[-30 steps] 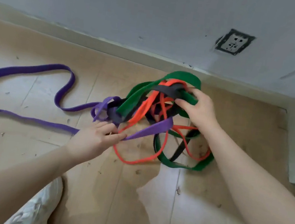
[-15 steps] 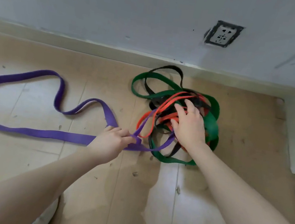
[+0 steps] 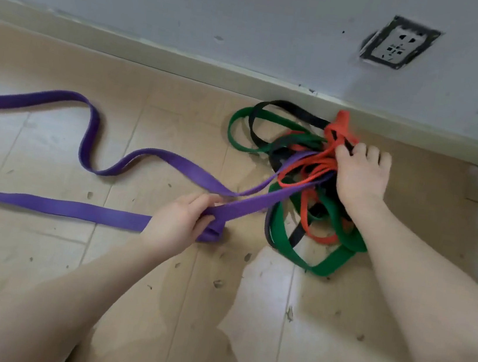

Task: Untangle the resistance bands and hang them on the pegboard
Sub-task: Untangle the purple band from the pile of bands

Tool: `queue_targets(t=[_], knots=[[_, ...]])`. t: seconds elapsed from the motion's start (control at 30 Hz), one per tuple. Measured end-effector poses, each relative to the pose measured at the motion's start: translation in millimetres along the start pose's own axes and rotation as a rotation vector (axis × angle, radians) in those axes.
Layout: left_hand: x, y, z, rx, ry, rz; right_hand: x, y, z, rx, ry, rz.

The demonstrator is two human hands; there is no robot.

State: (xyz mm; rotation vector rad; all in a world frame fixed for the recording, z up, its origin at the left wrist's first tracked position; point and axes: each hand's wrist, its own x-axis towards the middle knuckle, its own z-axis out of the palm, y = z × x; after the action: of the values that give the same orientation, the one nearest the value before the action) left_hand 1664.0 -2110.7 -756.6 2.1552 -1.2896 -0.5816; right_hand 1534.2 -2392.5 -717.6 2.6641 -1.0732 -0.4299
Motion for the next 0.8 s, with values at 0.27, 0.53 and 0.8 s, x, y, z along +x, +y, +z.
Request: queue_targets(t=[0.27, 0.53, 0.8], knots=[[45.9, 20.4, 19.4, 0.029, -0.062, -0.181, -58.2, -24.2, -5.9, 0.414, 0.253, -0.167], [93.2, 15.4, 13.6, 0.156, -0.045, -0.206, -83.9, -46.3, 36.4, 0.127, -0.107, -0.195], [135.9, 40.5, 25.9, -0.227, -0.186, -0.261, -77.0, -17.5, 33.8, 0.258, 0.228, -0.042]])
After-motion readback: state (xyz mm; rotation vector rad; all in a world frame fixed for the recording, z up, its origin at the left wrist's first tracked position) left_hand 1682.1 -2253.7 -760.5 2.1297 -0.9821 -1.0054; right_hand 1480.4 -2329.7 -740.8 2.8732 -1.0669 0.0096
